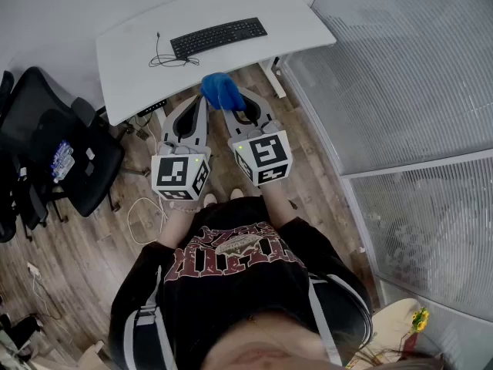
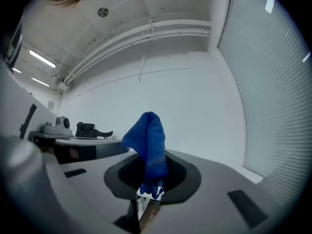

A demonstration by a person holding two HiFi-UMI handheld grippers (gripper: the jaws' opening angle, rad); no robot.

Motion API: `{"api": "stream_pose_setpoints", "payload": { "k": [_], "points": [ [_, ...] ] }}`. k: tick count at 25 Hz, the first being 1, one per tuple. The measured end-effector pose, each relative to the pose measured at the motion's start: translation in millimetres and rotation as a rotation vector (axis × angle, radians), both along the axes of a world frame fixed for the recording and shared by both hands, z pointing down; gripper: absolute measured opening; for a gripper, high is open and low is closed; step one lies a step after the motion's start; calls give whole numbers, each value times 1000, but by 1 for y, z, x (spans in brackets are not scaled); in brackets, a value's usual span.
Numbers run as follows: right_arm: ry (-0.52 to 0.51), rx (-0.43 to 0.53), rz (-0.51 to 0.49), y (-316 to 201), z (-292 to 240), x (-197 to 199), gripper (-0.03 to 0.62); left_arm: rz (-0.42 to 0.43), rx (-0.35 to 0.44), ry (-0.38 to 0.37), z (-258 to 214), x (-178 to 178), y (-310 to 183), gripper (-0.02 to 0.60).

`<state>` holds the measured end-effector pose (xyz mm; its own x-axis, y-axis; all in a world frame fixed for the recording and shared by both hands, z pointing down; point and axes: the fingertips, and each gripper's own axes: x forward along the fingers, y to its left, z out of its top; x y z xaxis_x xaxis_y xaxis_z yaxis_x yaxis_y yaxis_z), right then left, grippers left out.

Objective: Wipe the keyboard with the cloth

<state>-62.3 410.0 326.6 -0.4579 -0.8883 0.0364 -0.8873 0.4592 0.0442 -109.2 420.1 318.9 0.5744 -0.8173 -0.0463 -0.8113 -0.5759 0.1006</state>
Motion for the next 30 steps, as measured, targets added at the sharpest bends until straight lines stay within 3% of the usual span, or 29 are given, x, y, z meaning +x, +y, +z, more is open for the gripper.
{"api": "stream_pose_setpoints", "payload": {
  "k": [30],
  "points": [
    [3,-34,-98,-20,18,37,64,-79,-42,10,20,37,-21,34]
  ]
}}
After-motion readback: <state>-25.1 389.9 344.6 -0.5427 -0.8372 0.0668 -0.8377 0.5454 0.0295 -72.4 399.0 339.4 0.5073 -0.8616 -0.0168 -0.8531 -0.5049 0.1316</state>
